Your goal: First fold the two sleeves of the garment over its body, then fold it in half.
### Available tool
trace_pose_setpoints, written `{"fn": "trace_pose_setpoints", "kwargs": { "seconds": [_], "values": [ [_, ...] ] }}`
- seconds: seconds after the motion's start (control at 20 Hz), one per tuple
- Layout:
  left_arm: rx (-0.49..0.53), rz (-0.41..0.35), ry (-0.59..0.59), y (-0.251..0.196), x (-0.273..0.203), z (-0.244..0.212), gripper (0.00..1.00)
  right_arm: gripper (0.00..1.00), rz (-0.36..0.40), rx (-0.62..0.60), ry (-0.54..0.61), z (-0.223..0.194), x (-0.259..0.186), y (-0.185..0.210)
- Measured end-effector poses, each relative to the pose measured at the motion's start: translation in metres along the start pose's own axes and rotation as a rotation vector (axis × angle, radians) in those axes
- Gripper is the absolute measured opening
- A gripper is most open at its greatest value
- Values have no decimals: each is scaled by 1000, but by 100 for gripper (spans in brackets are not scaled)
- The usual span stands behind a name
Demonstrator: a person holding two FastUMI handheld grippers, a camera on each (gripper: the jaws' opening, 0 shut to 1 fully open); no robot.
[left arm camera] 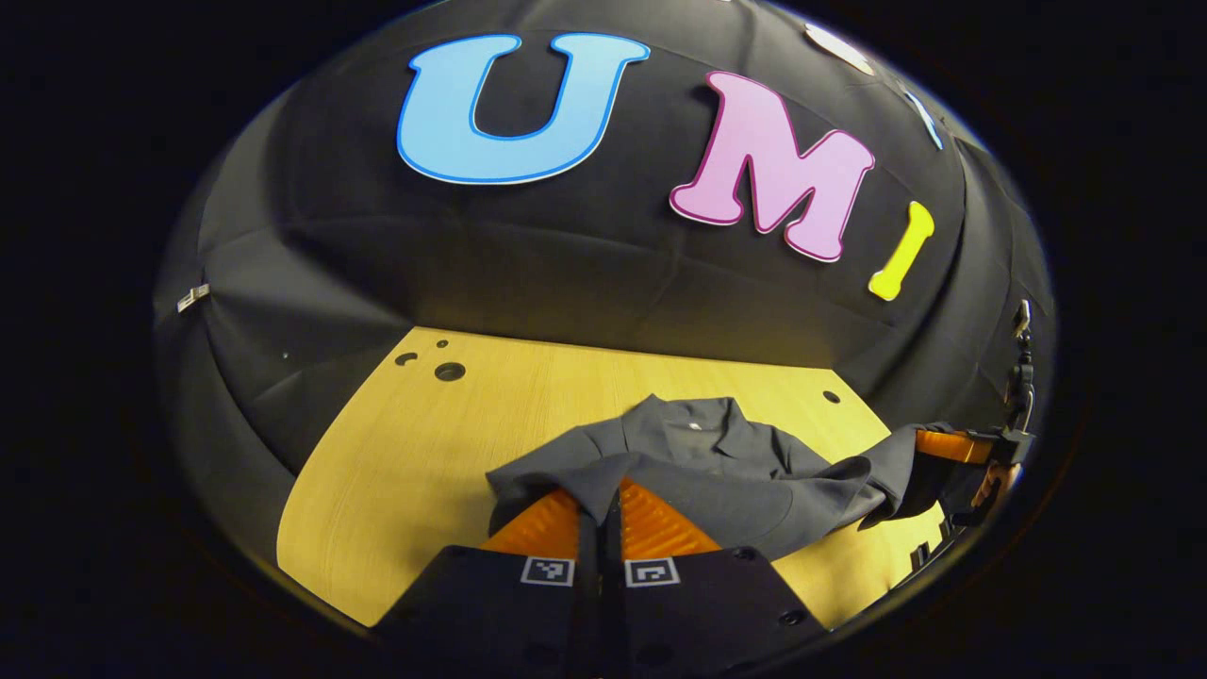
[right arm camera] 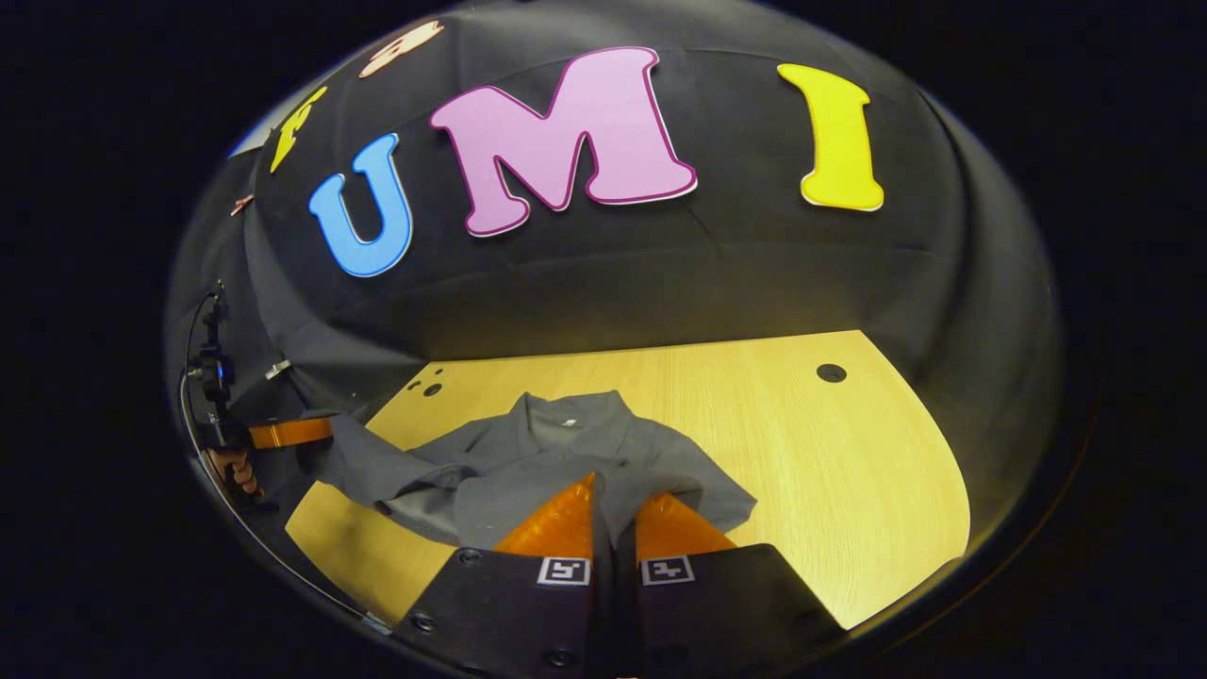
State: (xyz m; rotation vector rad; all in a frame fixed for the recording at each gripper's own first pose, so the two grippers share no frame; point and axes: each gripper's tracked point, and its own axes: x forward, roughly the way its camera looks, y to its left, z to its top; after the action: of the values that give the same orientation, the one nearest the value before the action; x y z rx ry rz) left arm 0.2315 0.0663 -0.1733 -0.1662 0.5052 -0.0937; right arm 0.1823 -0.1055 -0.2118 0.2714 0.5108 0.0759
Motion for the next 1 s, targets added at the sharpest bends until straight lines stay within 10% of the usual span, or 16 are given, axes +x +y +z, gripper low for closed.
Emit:
{"fn": "trace_pose_setpoints", "kwargs": {
  "seconds": [1.0],
  "values": [
    [15, 105, 116, 49, 201, -37, 5, 5, -61, -89, 78, -26, 194, -61]
  ]
}}
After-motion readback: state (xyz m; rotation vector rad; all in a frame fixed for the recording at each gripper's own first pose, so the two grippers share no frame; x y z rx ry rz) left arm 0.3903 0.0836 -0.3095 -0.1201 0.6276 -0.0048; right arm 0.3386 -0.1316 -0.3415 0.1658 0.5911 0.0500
